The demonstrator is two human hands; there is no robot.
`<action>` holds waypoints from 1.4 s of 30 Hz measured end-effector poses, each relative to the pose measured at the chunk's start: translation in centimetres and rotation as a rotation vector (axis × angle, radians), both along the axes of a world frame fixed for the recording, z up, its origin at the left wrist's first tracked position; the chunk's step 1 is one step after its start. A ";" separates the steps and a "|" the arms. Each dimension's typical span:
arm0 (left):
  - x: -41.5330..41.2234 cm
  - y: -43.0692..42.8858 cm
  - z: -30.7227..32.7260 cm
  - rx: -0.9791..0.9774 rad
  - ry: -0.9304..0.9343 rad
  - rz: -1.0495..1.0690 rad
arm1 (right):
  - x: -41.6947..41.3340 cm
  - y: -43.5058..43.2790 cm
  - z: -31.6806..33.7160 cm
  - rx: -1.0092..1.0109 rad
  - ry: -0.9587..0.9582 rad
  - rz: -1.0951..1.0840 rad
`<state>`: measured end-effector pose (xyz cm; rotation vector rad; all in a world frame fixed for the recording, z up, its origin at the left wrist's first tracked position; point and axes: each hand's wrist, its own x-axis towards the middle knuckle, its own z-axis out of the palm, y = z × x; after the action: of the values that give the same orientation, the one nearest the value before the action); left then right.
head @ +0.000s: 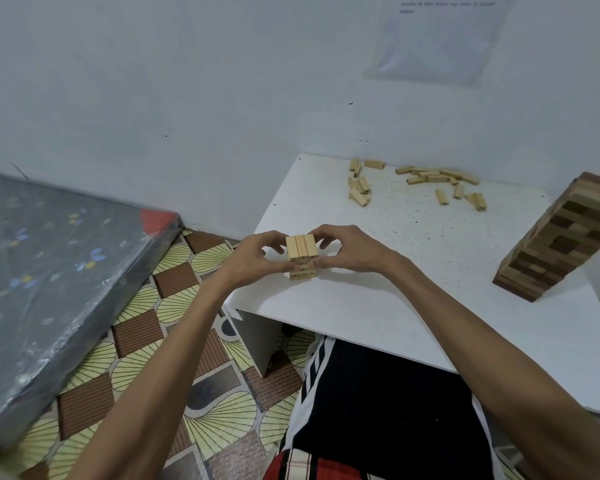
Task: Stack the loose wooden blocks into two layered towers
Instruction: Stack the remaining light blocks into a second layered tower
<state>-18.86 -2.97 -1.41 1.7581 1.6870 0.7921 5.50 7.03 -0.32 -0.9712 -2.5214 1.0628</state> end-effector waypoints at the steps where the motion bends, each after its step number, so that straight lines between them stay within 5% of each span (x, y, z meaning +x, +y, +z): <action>1: 0.0 0.0 0.0 -0.003 -0.005 0.002 | 0.0 0.0 0.0 -0.007 0.004 0.001; 36: 0.4 -0.6 -0.4 -0.019 -0.052 -0.015 | -0.4 -0.3 -0.7 -0.034 -0.005 0.007; 42: 0.6 -1.3 0.2 0.059 -0.110 0.027 | -0.1 -0.9 -0.2 -0.079 0.137 -0.050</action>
<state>-18.30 -4.29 -1.19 1.7016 1.6330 0.9422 5.42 6.16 -0.51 -0.9422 -2.3499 1.1796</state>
